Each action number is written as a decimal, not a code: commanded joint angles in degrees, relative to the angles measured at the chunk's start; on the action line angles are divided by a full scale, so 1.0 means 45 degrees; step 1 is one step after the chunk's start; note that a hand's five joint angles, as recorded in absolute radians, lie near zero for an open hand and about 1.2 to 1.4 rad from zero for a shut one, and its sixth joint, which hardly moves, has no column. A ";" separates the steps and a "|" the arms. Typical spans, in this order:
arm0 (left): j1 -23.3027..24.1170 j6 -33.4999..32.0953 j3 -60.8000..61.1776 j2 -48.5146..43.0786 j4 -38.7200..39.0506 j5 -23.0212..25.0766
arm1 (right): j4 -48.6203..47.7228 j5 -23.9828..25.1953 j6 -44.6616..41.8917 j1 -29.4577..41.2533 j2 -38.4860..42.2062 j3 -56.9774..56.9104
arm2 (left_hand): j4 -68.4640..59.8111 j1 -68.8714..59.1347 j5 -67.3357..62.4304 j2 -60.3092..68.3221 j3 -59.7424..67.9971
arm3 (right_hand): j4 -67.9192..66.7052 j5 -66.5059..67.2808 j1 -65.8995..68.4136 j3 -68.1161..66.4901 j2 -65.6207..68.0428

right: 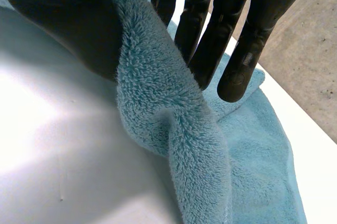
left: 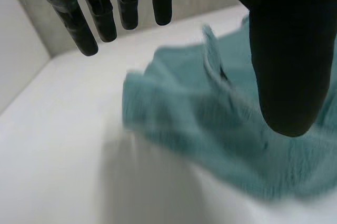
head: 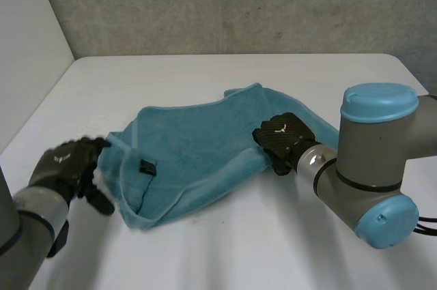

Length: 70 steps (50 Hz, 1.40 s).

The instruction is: Fold the laundry

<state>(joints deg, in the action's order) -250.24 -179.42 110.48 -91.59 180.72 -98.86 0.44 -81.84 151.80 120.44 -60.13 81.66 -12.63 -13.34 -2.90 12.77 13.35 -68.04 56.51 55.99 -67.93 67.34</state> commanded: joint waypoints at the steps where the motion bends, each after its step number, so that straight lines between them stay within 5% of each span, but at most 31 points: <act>1: -0.0191 -0.0829 -0.1951 -0.0444 0.0269 0.2080 | -0.0391 -0.0036 -0.0023 0.0051 0.0003 0.0369 | 0.0090 0.0249 0.0151 -0.0121 -0.0250 | -0.2658 0.2997 0.5336 -0.2683 0.2813; 13: -0.0777 -0.5032 -0.1016 -0.1130 0.0269 0.5425 | -0.0391 -0.0075 0.0426 -0.0047 0.0062 0.0310 | -0.0697 -0.0538 -0.0636 0.0666 0.0537 | -0.2658 0.2997 0.5336 -0.2683 0.2813; 25: -0.1851 -0.7647 -0.0274 -0.1072 0.0171 1.0400 | -0.0391 -0.0075 0.0602 -0.0047 0.0218 0.0252 | -0.1666 -0.1507 -0.1606 0.1636 0.1506 | -0.2658 0.2997 0.5336 -0.2683 0.2813; 31: -0.1968 -0.8896 -0.0118 -0.1071 0.0191 1.1050 | -0.0391 -0.0094 0.0602 -0.0047 0.0237 0.0291 | -0.3831 -0.3672 -0.3770 0.3800 0.3671 | -0.2658 0.2997 0.5336 -0.2683 0.2813; 47: -0.3315 -1.3603 0.0527 -0.1150 -0.0296 1.1459 | -0.0391 -0.0094 0.0602 -0.0047 0.0238 0.0349 | -0.3314 -0.3155 -0.3253 0.3283 0.3154 | -0.2658 0.2997 0.5336 -0.2683 0.2813; 70: -0.4351 -1.5853 0.1386 -0.1462 -0.1626 1.4526 | -0.0372 -0.0114 0.0563 -0.0027 0.0492 0.0349 | -0.3388 -0.3229 -0.3328 0.3358 0.3228 | -0.2658 0.2997 0.5336 -0.2683 0.2813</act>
<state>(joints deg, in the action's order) -269.33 -249.22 115.82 -97.95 173.58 -35.93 -1.32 -82.30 154.36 120.37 -58.60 83.23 -25.23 -25.39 -15.21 25.48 25.49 -68.05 56.87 55.99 -68.03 67.34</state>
